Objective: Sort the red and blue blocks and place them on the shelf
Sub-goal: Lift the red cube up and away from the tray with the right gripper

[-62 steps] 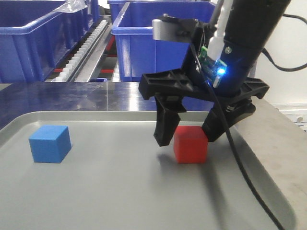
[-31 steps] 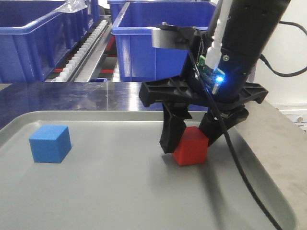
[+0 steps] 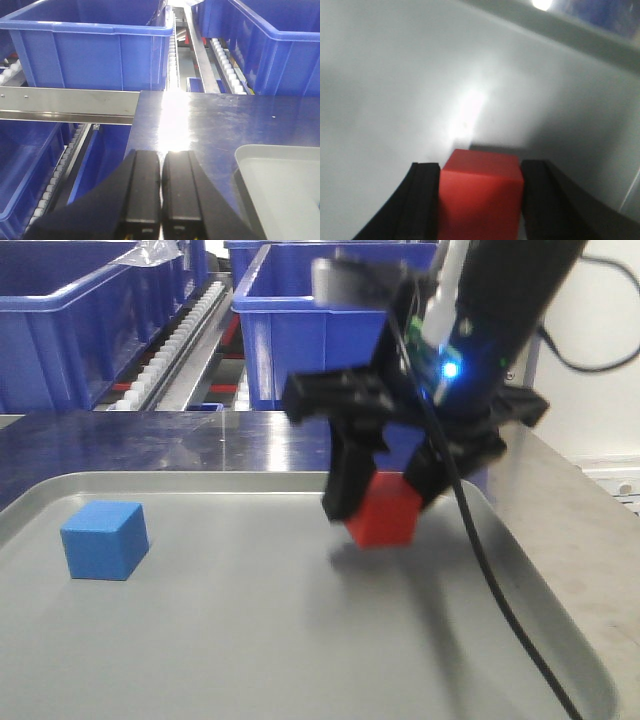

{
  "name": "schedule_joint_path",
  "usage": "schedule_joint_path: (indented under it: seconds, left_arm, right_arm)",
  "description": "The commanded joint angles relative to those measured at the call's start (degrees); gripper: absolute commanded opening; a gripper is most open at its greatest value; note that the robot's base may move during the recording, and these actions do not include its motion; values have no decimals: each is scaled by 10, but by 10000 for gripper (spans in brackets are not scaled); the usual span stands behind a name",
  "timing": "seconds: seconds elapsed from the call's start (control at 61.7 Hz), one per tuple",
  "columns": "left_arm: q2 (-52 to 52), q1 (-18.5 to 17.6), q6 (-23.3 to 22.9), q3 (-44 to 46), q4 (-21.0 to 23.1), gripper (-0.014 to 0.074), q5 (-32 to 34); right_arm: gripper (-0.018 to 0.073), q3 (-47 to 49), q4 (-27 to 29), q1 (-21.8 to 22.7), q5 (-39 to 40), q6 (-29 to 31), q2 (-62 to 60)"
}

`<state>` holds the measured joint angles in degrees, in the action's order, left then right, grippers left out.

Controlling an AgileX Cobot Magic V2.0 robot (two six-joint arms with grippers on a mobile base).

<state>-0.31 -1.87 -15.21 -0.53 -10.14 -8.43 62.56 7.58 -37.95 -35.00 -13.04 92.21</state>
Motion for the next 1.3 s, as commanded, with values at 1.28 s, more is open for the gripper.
schedule_joint_path:
  seconds: [1.28]
  left_arm:
    - [-11, -4, -3, -24, -1, 123, 49]
  right_arm:
    - [49, -299, -100, 262, 213, 4, -504]
